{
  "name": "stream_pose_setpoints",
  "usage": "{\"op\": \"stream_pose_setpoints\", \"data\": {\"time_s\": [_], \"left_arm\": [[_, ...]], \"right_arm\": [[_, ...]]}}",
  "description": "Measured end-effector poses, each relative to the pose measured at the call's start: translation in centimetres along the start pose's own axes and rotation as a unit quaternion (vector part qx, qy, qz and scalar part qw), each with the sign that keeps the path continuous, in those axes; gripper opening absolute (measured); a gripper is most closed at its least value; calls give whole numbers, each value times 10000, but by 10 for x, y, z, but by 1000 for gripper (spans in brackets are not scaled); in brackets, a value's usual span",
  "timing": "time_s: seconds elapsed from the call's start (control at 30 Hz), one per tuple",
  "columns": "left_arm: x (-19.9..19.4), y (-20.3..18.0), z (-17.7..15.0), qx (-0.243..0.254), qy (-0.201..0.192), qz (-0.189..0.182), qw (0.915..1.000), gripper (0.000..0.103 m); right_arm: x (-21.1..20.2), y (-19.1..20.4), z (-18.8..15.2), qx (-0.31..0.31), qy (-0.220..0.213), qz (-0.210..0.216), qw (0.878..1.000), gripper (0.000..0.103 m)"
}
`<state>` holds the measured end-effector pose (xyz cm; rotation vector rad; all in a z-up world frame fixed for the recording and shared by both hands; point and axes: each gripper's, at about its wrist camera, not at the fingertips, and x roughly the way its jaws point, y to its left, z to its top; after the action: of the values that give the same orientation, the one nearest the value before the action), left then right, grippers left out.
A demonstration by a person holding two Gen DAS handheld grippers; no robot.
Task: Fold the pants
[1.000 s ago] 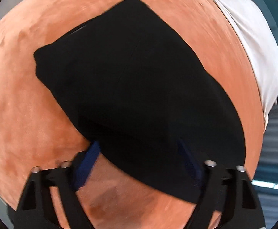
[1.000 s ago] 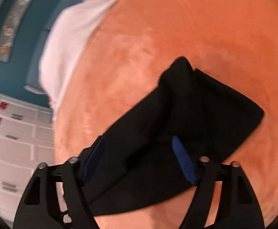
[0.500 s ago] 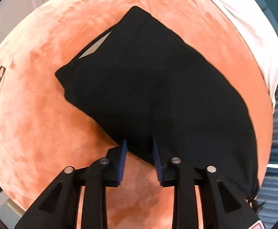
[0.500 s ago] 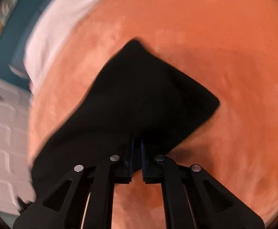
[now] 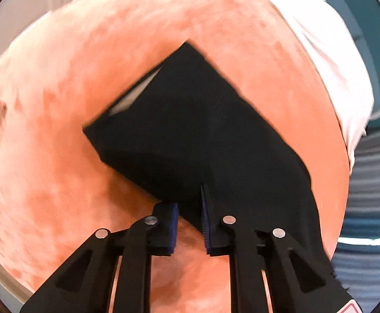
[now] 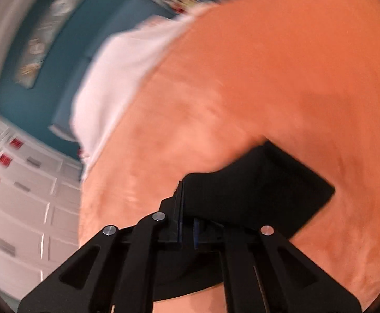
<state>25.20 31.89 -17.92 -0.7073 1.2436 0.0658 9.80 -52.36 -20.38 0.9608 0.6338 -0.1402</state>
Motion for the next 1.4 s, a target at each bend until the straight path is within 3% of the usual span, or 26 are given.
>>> {"op": "stream_pose_setpoints", "data": {"time_s": [0.07,0.1,0.17,0.23,0.27,0.3,0.33,0.37,0.4,0.5,0.6,0.67,0.7,0.87,0.93,0.97,1.0,1.03,1.1,1.23,1.27,1.3,1.37,1.4], "left_arm": [[-6,-4,6,289,65,176,9994,16],[-3,-3,9,418,150,335,9985,23],[7,8,18,537,280,896,9941,40],[6,18,16,424,248,1392,9890,41],[-1,23,13,363,128,1230,9917,41],[-7,25,10,279,66,1029,9943,47],[-12,26,7,216,34,904,9957,58],[-16,25,4,179,-13,778,9968,63],[-17,23,2,171,-46,702,9974,68],[-12,13,-2,271,3,586,9979,69],[6,2,-6,468,20,1064,9932,70],[12,-4,-11,527,-66,1533,9867,70],[9,-4,-13,506,-168,1681,9843,70],[2,-16,-33,403,-505,1549,9858,70],[2,-27,-41,557,-602,1701,9820,70],[4,-31,-47,682,-630,1829,9787,70],[7,-37,-51,815,-639,1973,9749,70],[11,-43,-55,979,-642,2155,9695,71],[18,-49,-60,1218,-622,2423,9605,71],[31,-51,-63,1351,-590,2631,9534,73],[33,-51,-65,1365,-581,2660,9525,74],[40,-50,-64,1390,-558,2713,9508,74],[49,-46,-59,1365,-503,2852,9473,74],[50,-44,-59,1331,-503,2841,9482,74]], "right_arm": [[-8,-2,0,-197,44,-224,9995,4],[-1,-13,-3,-305,218,-608,9974,4],[26,-44,-16,-311,863,-1277,9876,5],[39,-68,-32,53,1247,-1383,9825,6],[30,-66,-36,74,981,-1273,9870,13],[24,-63,-38,63,837,-1235,9888,21],[18,-59,-41,96,682,-1185,9906,38],[14,-59,-43,107,604,-1150,9915,45],[10,-58,-45,82,539,-1147,9919,45],[3,-56,-46,15,405,-1269,9911,45],[-10,-59,-42,151,141,-1251,9919,49],[-13,-60,-34,64,91,-1416,9899,60],[-11,-55,-27,-141,74,-1566,9875,60],[2,-40,-9,-1021,151,-1991,9745,69],[20,-39,-2,-1219,275,-2089,9699,63],[29,-37,-1,-1395,383,-2143,9660,25],[43,-32,-2,-1725,654,-2261,9565,10],[49,-26,-4,-1919,740,-2311,9509,9],[41,-1,-5,-2356,460,-2160,9464,8],[8,36,11,-2730,-570,-1777,9437,10],[14,32,13,-2858,-586,-1931,9368,21],[37,15,12,-3041,-235,-2422,9211,28],[75,-23,10,-2933,673,-3596,8832,30],[75,-30,9,-2817,683,-3792,8787,30]]}}
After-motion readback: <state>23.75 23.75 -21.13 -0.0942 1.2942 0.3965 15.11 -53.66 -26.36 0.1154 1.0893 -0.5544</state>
